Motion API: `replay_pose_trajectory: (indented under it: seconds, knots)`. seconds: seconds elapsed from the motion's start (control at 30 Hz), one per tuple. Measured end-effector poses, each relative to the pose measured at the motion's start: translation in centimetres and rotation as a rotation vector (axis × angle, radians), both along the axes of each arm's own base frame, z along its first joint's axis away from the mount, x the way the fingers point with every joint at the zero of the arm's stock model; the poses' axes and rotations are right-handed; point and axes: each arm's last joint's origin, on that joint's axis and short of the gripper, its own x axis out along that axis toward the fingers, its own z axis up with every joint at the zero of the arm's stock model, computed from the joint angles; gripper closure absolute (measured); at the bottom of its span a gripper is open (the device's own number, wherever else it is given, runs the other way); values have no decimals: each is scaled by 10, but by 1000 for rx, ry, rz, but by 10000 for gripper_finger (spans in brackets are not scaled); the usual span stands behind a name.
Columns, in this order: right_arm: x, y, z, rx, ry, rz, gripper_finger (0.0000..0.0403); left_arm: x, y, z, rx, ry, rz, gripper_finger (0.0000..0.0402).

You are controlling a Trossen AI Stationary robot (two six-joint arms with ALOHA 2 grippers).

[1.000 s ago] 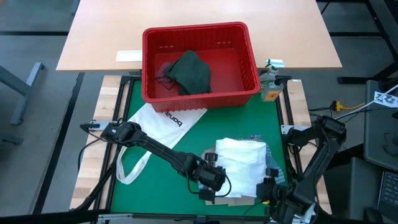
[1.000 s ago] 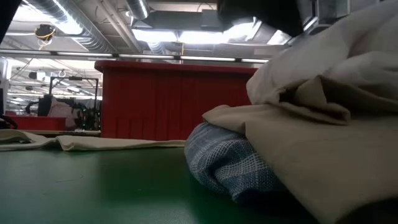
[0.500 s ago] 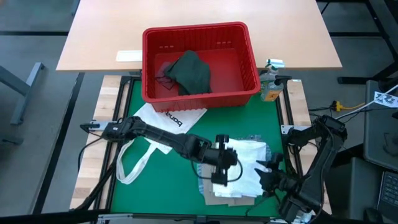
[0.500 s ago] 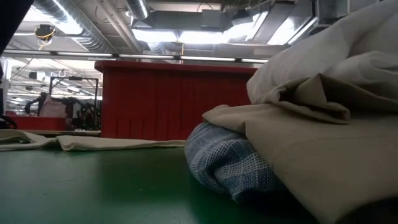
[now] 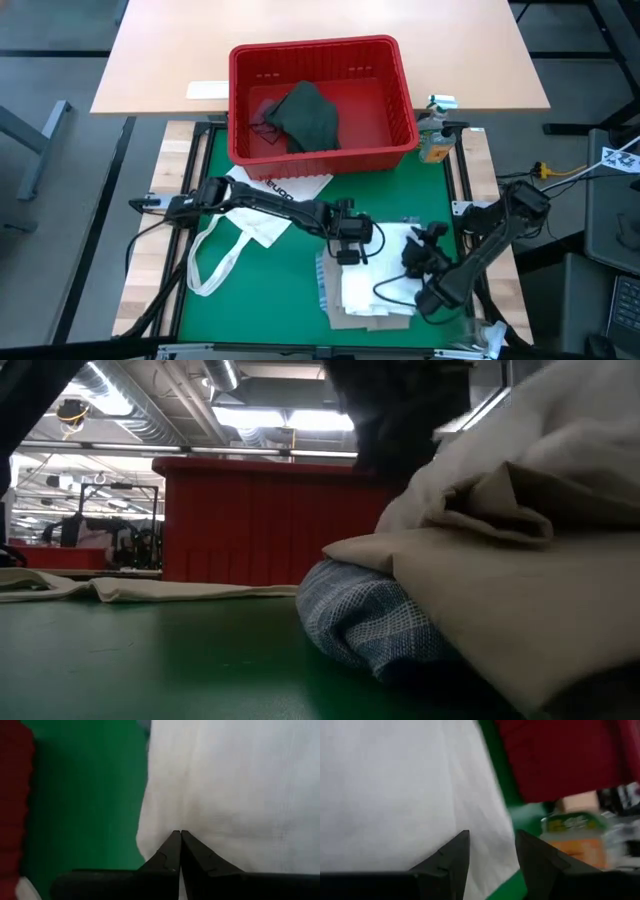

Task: Fold Laundry from Bin
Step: Fold the white polo shirt

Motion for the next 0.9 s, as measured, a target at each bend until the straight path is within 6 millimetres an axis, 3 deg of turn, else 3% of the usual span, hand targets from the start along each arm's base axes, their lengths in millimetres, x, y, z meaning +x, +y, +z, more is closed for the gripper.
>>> replay_pose_trajectory:
  seconds: [0.2,0.4,0.57,0.77,0.9]
  knots:
    - [-6,-14,-53,137,-4,-48,243,-6,5,-35,-20,13,47,400]
    - [-10,-17,-63,186,21,-71,243,-7,3,-42,-24,3,41,400]
    - [-7,-13,-43,138,97,-80,243,-6,2,-33,-23,15,35,400]
    - [5,0,8,83,172,-41,243,-4,-5,9,-21,40,21,400]
    - [17,15,42,168,166,10,243,-5,-20,40,-47,13,-18,400]
